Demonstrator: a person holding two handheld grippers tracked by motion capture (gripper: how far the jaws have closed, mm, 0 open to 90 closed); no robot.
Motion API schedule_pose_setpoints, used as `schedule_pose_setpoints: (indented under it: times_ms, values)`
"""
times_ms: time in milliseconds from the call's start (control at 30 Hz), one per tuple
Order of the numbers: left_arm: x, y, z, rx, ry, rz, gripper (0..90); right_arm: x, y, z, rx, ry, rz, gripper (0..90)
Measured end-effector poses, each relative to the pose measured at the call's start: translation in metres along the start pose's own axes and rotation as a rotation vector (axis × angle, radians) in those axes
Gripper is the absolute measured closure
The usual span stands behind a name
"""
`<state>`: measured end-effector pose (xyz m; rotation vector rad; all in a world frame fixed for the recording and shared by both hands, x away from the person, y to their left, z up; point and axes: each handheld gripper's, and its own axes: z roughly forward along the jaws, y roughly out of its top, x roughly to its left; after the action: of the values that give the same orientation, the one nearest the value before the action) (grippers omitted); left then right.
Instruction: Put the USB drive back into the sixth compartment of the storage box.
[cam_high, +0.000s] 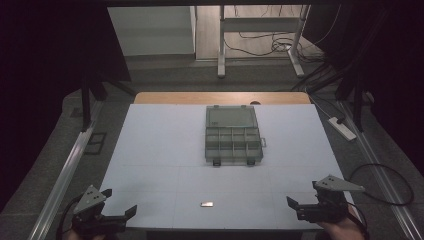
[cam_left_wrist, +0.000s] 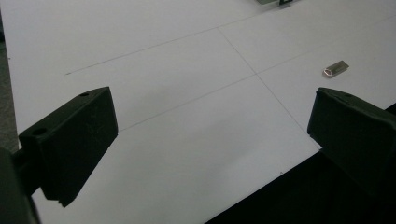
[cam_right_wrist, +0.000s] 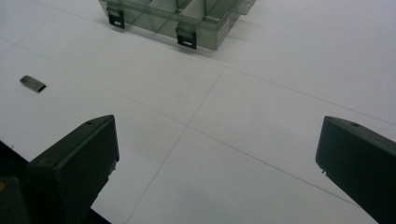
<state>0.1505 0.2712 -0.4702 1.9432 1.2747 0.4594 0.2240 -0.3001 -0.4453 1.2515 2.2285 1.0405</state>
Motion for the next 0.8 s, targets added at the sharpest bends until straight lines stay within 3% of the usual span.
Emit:
schedule_pose_setpoints:
  times_ms: [133,333,633,800]
  values:
    - [0.000,0.000,0.000,0.001,-0.001,0.000,1.8,0.001,0.002,0.002,-0.003,0.017,-0.016,0.0]
    - [0.000,0.000,0.000,0.003,-0.003,0.000,2.0,0.000,0.007,0.006,0.000,0.086,0.000,0.0]
    - [0.001,0.000,0.001,0.008,-0.004,-0.004,2.2,0.005,0.010,0.012,0.019,0.098,-0.049,0.0]
    - [0.001,0.000,0.001,0.007,-0.006,-0.009,2.3,0.008,0.015,0.014,0.003,0.114,-0.065,0.0]
